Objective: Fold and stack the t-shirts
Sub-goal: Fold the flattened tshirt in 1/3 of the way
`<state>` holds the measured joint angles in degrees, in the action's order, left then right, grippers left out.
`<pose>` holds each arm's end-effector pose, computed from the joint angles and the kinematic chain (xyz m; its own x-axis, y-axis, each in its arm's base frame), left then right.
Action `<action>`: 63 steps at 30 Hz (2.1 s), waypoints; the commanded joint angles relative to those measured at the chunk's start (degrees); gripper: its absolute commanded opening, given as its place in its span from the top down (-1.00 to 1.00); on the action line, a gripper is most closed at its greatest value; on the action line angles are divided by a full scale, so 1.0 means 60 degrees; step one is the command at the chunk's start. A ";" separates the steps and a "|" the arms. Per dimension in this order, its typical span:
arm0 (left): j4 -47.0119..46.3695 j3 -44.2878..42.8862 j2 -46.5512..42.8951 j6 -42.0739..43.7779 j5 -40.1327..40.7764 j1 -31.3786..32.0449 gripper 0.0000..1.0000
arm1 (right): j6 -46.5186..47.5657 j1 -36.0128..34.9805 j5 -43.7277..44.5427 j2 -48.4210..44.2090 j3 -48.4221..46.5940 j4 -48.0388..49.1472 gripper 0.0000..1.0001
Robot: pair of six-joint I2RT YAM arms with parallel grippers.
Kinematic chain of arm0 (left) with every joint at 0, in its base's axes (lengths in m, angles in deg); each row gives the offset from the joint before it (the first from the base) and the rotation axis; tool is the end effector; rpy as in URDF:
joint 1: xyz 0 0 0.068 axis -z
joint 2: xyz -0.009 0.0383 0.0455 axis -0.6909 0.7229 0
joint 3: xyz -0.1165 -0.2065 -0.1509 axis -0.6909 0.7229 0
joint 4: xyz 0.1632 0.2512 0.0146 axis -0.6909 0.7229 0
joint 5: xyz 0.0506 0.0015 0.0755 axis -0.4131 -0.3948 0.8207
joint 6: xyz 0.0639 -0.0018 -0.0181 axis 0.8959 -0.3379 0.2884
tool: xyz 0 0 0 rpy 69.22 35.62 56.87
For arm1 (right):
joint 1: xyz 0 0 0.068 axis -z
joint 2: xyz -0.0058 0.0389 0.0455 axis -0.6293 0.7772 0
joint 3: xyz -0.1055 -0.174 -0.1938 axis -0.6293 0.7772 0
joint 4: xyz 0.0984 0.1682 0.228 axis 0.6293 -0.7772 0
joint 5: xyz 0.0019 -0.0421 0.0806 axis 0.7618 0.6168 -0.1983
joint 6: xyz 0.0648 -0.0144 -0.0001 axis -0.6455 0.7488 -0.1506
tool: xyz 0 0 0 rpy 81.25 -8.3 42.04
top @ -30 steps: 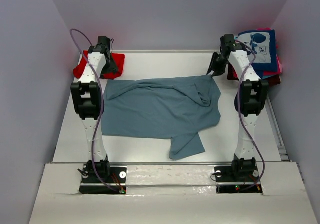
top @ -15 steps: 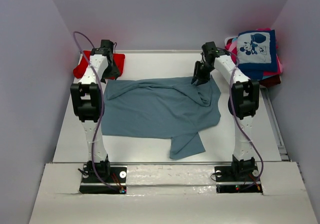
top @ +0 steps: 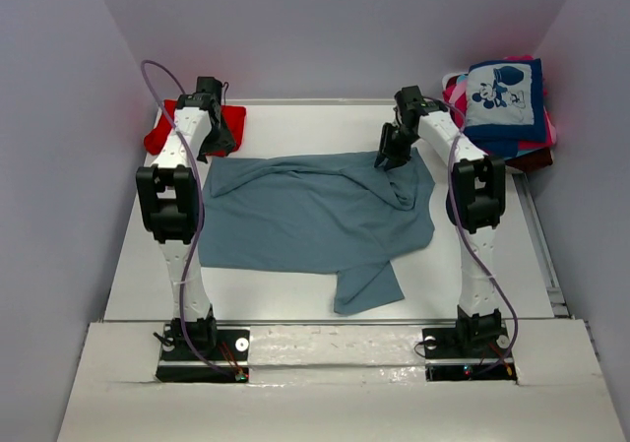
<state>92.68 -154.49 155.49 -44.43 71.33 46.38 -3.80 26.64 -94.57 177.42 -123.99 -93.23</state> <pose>0.5204 -0.0136 0.2470 -0.7645 -0.3458 -0.5440 -0.3866 0.9213 -0.0424 0.5259 0.1276 0.1890 -0.9474 0.1937 -0.2546 0.0974 0.9327 0.3472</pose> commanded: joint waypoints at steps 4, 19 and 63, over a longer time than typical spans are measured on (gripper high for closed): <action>-0.0098 0.0277 -0.0711 0.0139 0.0184 0.0066 -0.34 | -0.0008 0.0009 -0.0006 0.0209 -0.0204 0.0397 0.19; -0.0142 0.0321 -0.0638 0.0154 0.0126 0.0066 -0.34 | 0.0153 -0.0079 0.0667 0.0283 -0.0322 0.0324 0.19; -0.0347 0.0745 -0.0433 0.0139 0.0140 0.0154 -0.33 | 0.0080 -0.0167 -0.0577 -0.1474 0.0908 -0.0013 0.86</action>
<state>91.17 -150.58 155.49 -44.05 71.29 46.71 -3.76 26.44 -96.28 173.88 -118.50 -92.94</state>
